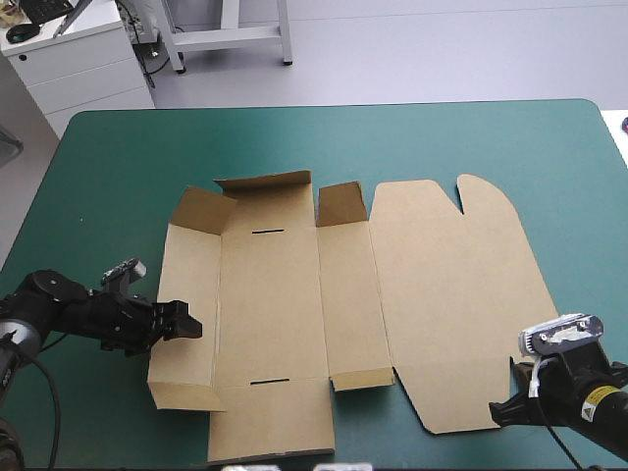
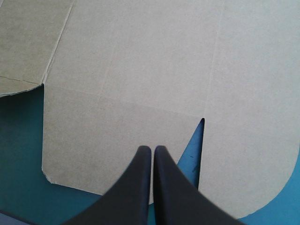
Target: Fold the box
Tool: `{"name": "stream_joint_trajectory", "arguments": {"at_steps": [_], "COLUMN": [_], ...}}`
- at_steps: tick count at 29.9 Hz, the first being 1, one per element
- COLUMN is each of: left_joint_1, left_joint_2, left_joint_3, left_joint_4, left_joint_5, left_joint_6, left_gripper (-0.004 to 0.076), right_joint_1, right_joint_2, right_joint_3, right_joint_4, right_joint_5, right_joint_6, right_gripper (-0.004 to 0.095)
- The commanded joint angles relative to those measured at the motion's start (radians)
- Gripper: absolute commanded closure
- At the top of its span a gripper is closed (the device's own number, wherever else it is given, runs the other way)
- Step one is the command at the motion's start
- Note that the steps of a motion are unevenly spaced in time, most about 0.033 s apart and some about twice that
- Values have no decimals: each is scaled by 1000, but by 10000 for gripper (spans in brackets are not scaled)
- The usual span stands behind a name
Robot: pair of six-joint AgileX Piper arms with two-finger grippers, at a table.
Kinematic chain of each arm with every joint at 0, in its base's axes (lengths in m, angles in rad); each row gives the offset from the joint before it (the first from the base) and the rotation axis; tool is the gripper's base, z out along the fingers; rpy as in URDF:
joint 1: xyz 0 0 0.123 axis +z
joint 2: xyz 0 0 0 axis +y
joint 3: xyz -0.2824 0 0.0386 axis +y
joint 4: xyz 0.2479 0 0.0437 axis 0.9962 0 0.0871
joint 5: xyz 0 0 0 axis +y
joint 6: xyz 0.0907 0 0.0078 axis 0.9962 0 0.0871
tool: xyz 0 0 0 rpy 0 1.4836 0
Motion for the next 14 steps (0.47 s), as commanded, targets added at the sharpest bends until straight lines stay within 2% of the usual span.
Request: {"name": "stream_joint_trajectory", "arguments": {"at_steps": [1,4,6,8,14], "left_joint_1": [-1,-1,-1,-1,-1], "left_joint_2": [-19,-19,-19,-19,-19], "left_joint_3": [-22,-22,-22,-22,-22], "left_joint_4": [-56,-77,-96,-99,-99], "left_joint_5": [35,57,66,66,66], "left_joint_6": [6,8,15,16,16], "left_gripper": [252,255,295,382,724], "right_joint_1": [-7,-7,-7,-7,-7], "right_joint_2": [5,5,5,5,5], "right_joint_3": [-25,-25,-25,-25,-25], "right_joint_4": [-1,-1,-1,-1,-1], "right_joint_5": [-44,-44,-44,-44,-44], "right_joint_6": [-10,-10,-10,-10,-10], "right_gripper": [909,909,909,909,909]}}
